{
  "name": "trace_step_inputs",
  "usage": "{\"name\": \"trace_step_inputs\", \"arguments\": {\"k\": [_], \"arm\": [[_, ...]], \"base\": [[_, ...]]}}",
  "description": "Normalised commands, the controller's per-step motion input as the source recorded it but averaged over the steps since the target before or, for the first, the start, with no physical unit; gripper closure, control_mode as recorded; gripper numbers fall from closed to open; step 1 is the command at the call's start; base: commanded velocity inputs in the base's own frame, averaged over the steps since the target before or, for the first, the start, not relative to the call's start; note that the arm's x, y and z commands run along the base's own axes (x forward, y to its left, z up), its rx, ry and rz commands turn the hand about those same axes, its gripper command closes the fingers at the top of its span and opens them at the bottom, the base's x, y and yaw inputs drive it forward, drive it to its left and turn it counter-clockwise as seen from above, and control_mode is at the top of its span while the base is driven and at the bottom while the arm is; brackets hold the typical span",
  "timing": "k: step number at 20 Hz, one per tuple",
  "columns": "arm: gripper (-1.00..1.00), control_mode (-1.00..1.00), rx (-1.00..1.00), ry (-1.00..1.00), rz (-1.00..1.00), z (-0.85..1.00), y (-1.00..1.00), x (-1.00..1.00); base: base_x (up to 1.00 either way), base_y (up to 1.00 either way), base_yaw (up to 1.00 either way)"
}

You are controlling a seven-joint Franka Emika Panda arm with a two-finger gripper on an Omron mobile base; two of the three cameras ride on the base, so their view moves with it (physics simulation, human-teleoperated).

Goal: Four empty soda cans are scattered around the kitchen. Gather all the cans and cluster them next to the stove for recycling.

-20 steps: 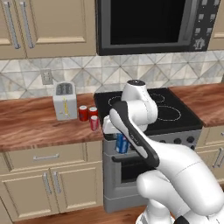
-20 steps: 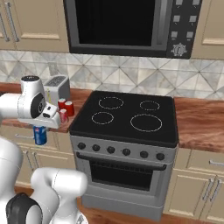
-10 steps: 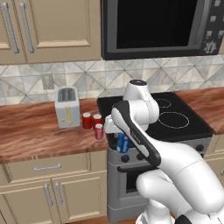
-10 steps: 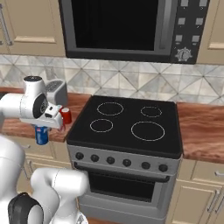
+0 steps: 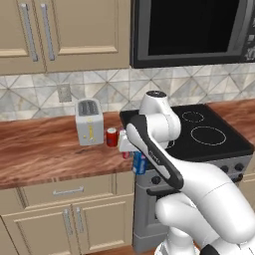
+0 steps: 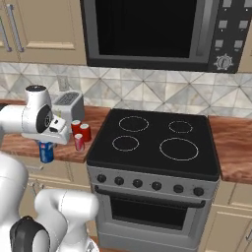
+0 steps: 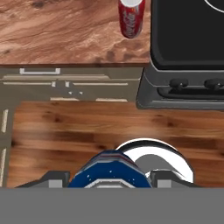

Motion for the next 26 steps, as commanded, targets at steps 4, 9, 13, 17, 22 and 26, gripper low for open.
{"name": "trace_step_inputs", "arguments": {"k": [4, 9, 13, 17, 22, 26], "arm": [[1.0, 1.0, 0.0, 0.0, 0.0, 0.0, 0.0, 0.0], [1.0, 1.0, 0.0, 0.0, 0.0, 0.0, 0.0, 0.0], [1.0, 1.0, 0.0, 0.0, 0.0, 0.0, 0.0, 0.0], [1.0, 1.0, 0.0, 0.0, 0.0, 0.0, 0.0, 0.0], [1.0, -1.0, -0.03, 0.04, 0.02, -0.16, 0.18, 0.5], [1.0, -1.0, -0.07, 0.0, 0.0, -0.32, 0.03, 0.99]], "base": [[0.49, 0.17, -0.04], [0.36, 0.05, 0.0], [0.01, 0.19, 0.0], [0.0, 0.35, 0.0], [0.0, 0.0, 0.0], [0.0, 0.0, 0.0]]}}
